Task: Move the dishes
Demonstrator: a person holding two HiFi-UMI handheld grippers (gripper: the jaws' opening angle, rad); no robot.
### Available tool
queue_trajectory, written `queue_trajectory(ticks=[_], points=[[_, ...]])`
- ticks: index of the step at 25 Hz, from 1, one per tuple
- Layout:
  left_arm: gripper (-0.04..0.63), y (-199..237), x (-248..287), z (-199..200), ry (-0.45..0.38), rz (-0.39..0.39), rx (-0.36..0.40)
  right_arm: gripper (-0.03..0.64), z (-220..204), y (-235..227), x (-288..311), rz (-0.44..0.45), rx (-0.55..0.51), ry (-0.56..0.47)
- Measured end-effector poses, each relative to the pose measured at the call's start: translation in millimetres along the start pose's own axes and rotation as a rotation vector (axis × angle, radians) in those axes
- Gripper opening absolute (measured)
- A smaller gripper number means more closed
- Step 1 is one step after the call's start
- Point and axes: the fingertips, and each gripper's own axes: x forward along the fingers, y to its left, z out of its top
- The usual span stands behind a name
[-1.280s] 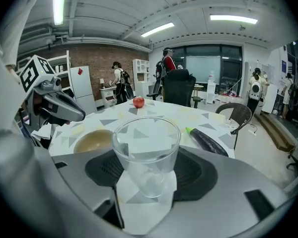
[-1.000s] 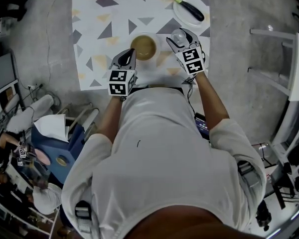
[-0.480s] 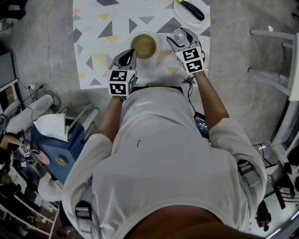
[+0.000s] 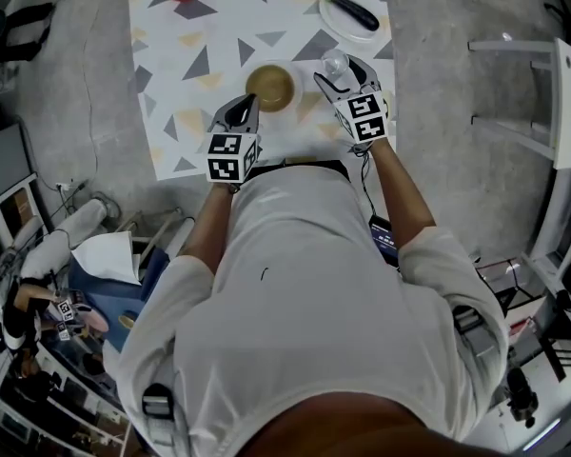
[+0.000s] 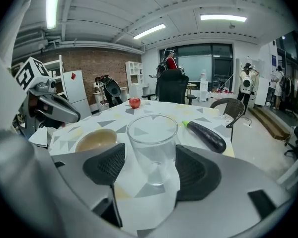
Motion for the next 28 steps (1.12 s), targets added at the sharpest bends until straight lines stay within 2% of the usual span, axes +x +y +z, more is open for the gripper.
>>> queue_trajectory(ticks=[8,16,22,28], points=[[0.02,-1.9,1.7,2.6,0.0,-0.068,0.046,0.28,-15.4,13.8,-31.5,-0.057,0.051,0.015],[0.02,-3.0,6.1,5.0,0.006,-0.128,0.088,0.163,-21.7,33.4,-52.8,-0.091,0.109,0.037],[0.02,2.1,2.6,-3.4,0.015,-0.13,0.083,0.114,-20.7,60.2,-47.1,-0.044,0.101,0.062],[0.02,20.5,-10.7,-19.4,0.026,-0.089,0.044,0.106,-16.3,100.1,-31.2,0.074,-0.039,0.114]])
